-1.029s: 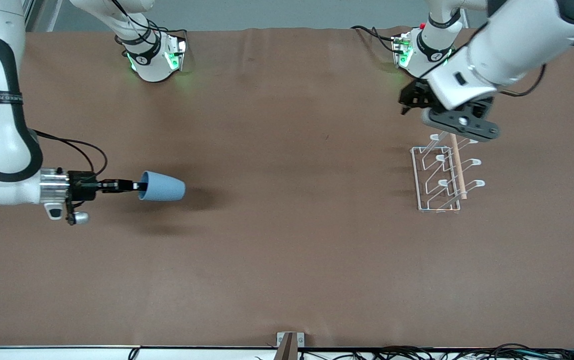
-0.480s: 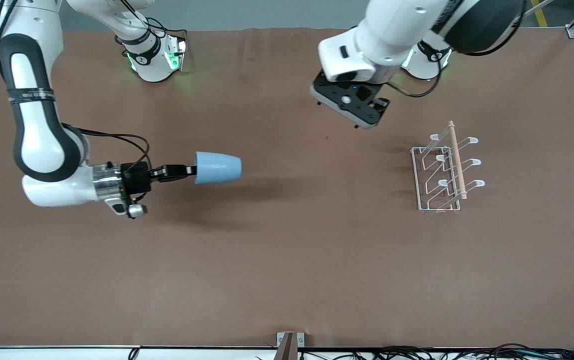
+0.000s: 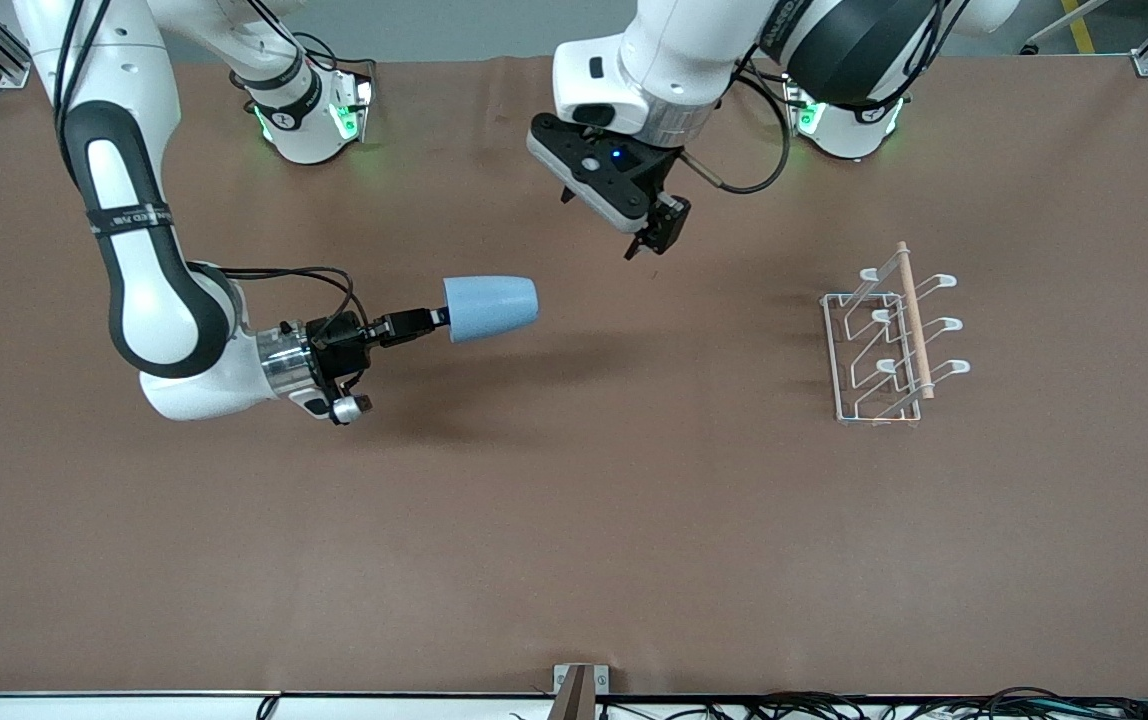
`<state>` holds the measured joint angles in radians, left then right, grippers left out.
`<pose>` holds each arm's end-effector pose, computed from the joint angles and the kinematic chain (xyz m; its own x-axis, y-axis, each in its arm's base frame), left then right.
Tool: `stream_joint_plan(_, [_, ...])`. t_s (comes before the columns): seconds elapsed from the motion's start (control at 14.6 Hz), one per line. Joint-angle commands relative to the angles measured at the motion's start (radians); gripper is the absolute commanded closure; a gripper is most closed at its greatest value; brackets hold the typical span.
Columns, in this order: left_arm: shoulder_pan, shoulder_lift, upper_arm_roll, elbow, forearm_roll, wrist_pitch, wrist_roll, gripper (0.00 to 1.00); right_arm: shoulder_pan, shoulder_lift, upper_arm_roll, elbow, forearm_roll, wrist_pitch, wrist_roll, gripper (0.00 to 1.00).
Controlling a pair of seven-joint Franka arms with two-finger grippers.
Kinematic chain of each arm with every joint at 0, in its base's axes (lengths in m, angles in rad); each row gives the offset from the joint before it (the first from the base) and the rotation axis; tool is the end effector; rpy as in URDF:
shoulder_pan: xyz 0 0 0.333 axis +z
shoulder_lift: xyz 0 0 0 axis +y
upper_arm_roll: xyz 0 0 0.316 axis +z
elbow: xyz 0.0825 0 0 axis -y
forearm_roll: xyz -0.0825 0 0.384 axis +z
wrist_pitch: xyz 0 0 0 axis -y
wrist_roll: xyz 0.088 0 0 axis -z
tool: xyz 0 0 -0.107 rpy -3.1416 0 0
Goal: Hang cup on cup holder
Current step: 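Grasp the cup's rim with the left gripper beside the right gripper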
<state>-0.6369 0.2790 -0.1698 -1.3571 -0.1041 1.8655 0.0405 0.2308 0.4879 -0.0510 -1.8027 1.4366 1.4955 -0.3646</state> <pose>0.4653 -0.4736 0.5902 0.6778 -0.6971 0.2338 -0.7330 -0.6655 0.1405 0.5828 0.2234 0.3161 0.8914 0.2782 -0.3577 -0.3166 -0.1823 -0.9309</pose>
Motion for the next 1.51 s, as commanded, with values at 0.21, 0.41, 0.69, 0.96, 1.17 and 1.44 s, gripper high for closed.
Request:
stream_joint_plan(0.21, [-0.038, 0.090, 0.006, 0.039, 0.020, 0.089, 0.209, 0.00, 0.056, -0.003, -0.006, -0.003, 0.116, -0.038, -0.008, 0.97])
stream_joint_plan(0.41, [-0.049, 0.121, 0.006, 0.039, 0.020, 0.132, 0.274, 0.00, 0.082, -0.003, -0.007, -0.003, 0.120, -0.067, -0.007, 0.96])
stream_joint_plan(0.69, [-0.061, 0.146, 0.006, 0.039, 0.041, 0.133, 0.326, 0.00, 0.111, -0.003, -0.006, -0.003, 0.131, -0.081, -0.001, 0.96])
stream_joint_plan(0.96, [-0.076, 0.170, 0.006, 0.033, 0.072, 0.133, 0.334, 0.00, 0.128, -0.003, -0.007, -0.003, 0.162, -0.078, -0.002, 0.96])
stream_joint_plan(1.17, [-0.087, 0.184, 0.007, 0.032, 0.079, 0.130, 0.338, 0.27, 0.127, -0.003, -0.007, -0.003, 0.165, -0.080, -0.002, 0.95])
stream_joint_plan(1.44, [-0.078, 0.175, 0.007, 0.032, 0.133, 0.060, 0.341, 0.61, 0.125, -0.005, -0.007, -0.003, 0.163, -0.080, 0.001, 0.82])
